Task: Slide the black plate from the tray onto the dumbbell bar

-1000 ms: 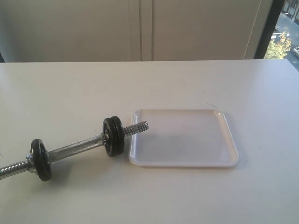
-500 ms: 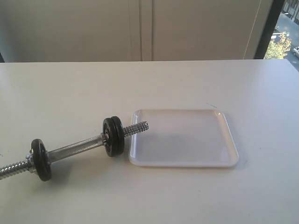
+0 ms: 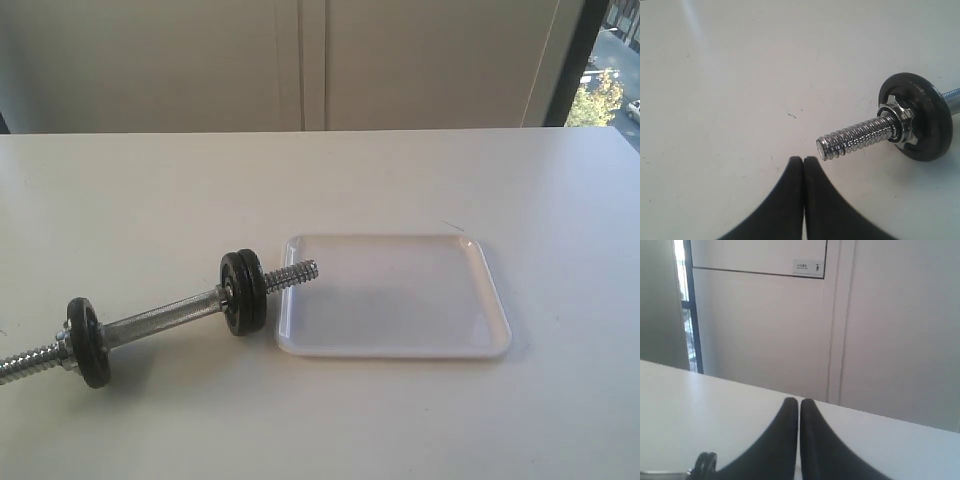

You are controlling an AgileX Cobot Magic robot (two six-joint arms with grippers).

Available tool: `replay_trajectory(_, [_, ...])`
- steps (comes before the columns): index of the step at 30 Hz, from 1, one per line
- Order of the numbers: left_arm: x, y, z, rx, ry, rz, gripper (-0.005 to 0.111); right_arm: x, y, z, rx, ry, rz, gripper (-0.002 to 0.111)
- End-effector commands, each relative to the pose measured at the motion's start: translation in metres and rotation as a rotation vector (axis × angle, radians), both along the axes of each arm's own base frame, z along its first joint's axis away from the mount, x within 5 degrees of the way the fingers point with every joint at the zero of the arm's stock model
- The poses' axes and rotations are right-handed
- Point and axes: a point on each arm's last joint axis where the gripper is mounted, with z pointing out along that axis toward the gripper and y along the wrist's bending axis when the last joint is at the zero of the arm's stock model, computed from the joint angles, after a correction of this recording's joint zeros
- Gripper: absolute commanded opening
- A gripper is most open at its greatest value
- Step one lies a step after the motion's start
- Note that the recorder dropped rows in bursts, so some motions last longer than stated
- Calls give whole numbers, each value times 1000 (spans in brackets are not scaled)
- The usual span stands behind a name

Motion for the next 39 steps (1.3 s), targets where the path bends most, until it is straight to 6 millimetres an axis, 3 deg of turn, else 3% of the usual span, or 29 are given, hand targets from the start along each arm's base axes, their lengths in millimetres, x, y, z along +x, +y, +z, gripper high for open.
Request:
replay_trajectory(1, [0, 0, 0, 8, -2, -7, 0, 0, -4, 12, 304, -35, -17, 2])
replay_trajectory(6, [0, 0, 0, 8, -2, -7, 0, 1, -14, 23, 665, -91, -41, 2])
replay_trajectory(8, [0, 0, 0, 8, -2, -7, 0, 0, -17, 21, 634, -119, -81, 2])
replay_trajectory(11, [0, 0, 0, 8, -2, -7, 0, -3, -18, 7, 356, -154, -159, 2])
replay_trajectory(13, [0, 0, 0, 8, -2, -7, 0, -3, -18, -11, 205, -103, -189, 2])
replay_trajectory(19, [0, 0, 0, 8, -2, -7, 0, 5, -30, -82, 47, 32, -344, 2])
replay_trajectory(24, [0, 0, 0, 8, -2, -7, 0, 8, -32, -180, -16, 207, -365, 2])
replay_trajectory(25, [0, 0, 0, 8, -2, -7, 0, 9, -32, -186, -20, 224, -367, 2])
replay_trajectory(39, [0, 0, 0, 8, -1, -7, 0, 7, -29, -191, -55, 275, -300, 2])
